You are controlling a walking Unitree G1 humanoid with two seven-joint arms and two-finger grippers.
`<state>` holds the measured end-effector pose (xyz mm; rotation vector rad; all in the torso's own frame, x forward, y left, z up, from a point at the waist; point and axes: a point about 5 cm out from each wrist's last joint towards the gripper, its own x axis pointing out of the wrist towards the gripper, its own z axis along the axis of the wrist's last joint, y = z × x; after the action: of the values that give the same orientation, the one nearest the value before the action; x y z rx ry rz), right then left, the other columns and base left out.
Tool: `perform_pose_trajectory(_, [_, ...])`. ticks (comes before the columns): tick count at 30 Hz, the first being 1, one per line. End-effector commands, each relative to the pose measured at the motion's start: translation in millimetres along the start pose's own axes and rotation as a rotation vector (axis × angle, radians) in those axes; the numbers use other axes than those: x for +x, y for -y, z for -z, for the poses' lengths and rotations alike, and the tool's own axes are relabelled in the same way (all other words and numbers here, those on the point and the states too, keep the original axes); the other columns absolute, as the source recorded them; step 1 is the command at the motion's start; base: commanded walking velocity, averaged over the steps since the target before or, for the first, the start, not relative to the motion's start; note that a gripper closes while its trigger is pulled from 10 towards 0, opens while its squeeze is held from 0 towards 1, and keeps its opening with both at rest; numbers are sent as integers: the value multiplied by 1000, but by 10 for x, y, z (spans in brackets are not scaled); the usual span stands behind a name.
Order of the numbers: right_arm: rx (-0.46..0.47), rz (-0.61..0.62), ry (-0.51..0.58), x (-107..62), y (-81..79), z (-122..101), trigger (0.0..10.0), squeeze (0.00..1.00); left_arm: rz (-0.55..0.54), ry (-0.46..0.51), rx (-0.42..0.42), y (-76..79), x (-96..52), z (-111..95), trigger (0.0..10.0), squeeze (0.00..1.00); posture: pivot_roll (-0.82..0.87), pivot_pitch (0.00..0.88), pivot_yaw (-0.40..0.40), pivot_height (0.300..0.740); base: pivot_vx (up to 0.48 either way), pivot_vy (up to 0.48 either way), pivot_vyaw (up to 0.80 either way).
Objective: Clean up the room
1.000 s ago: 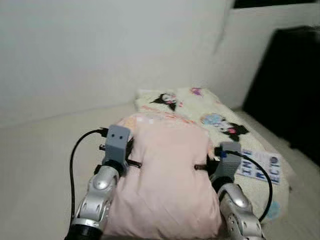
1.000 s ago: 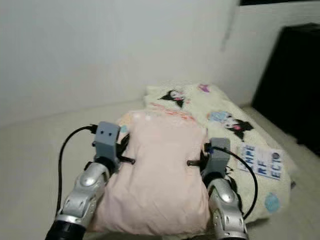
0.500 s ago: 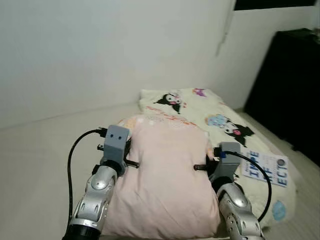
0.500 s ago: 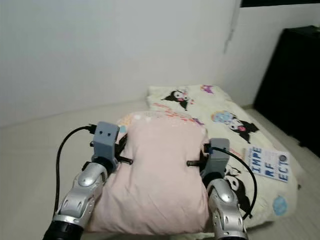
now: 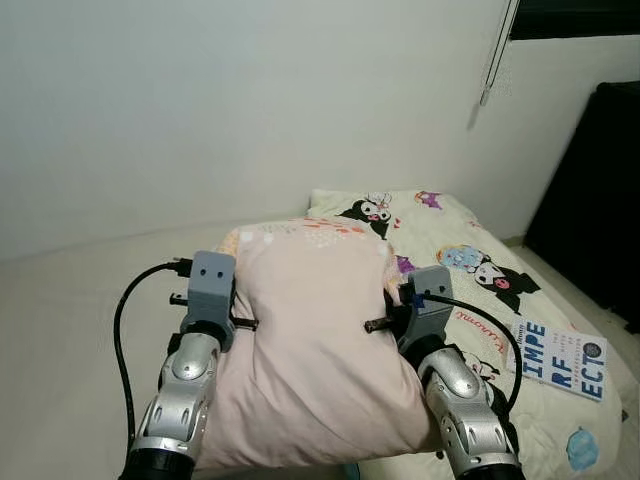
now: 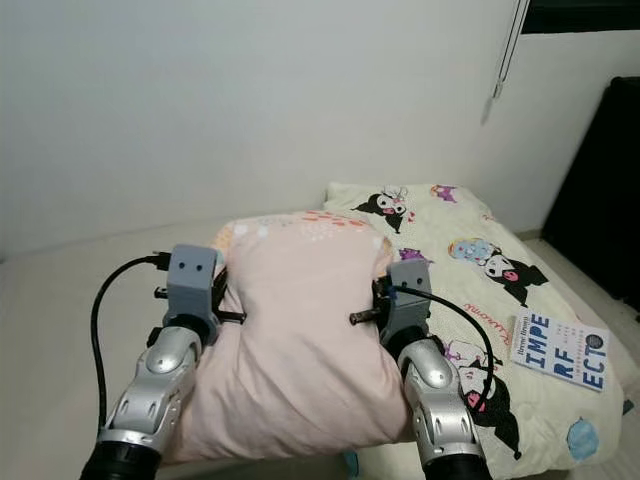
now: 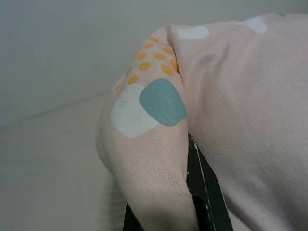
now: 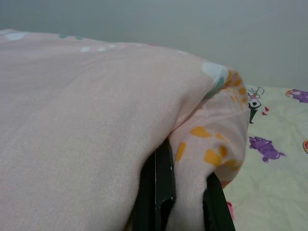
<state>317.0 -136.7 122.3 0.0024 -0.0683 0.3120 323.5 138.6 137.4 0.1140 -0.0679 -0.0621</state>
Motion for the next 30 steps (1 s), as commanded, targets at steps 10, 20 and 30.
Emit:
perform_pose_trajectory(10, [6,-42,57,24,-100,-54,10000,0,46,86,-6,115,38,-167,10000,0,-30,44,1,740,0,391,0])
perform_pose_trajectory(20, [10,-43,59,31,-102,-44,10000,0,47,93,-6,105,40,-184,10000,0,-26,43,2,740,0,480,0])
perform_pose_trajectory(30, [13,-41,59,34,-105,-36,10000,0,49,92,-2,93,39,-183,10000,0,-25,43,5,740,0,480,0])
